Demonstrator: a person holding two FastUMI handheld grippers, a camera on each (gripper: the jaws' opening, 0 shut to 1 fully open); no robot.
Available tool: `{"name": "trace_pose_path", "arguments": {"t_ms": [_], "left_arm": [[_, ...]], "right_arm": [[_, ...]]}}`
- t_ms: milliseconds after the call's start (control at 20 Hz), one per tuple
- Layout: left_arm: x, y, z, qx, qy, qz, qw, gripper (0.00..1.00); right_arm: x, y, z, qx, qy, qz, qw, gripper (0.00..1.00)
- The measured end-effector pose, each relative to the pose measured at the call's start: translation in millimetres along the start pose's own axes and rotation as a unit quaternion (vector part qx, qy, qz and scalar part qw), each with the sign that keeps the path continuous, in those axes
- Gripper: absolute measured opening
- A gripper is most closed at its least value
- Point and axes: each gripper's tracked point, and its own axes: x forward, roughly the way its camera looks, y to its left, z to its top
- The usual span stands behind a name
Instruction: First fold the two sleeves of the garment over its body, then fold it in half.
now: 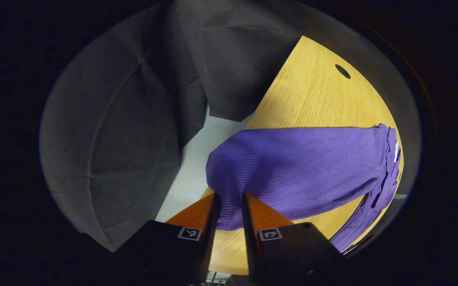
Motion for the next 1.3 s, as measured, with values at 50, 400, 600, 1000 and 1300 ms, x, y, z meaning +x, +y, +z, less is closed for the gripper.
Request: {"name": "trace_pose_path", "arguments": {"t_ms": [50,400,600,1000,1300], "left_arm": [[4.2,-5.3,-0.7,-0.001,0.001,0.0,1.0,0.23],[-42.8,-28.1,10.9,0.036,-0.049,-0.014,0.998,0.05],[-90.8,-74.0,11.9,0.075,-0.088,-0.048,0.992,0.06],[-179.3,-213.0,-2.6,0.177,-0.146,-0.109,0.967,0.05],[-231.2,-331.9,-18.8,0.263,-0.168,-0.135,0.94,0.05]], "right_arm": [[0.3,-3.3,-1.5,0.001,0.001,-0.001,1.0,0.95],[8.2,-30.3,-13.2,0.01,0.01,-0.006,1.0,0.95],[14.5,-37.9,-9.8,0.005,0.0,0.004,1.0,0.95],[31.1,-64.8,-12.9,0.027,-0.005,0.025,0.999,0.95],[34.5,-85.5,-25.3,0.038,-0.001,0.037,0.999,0.95]]}}
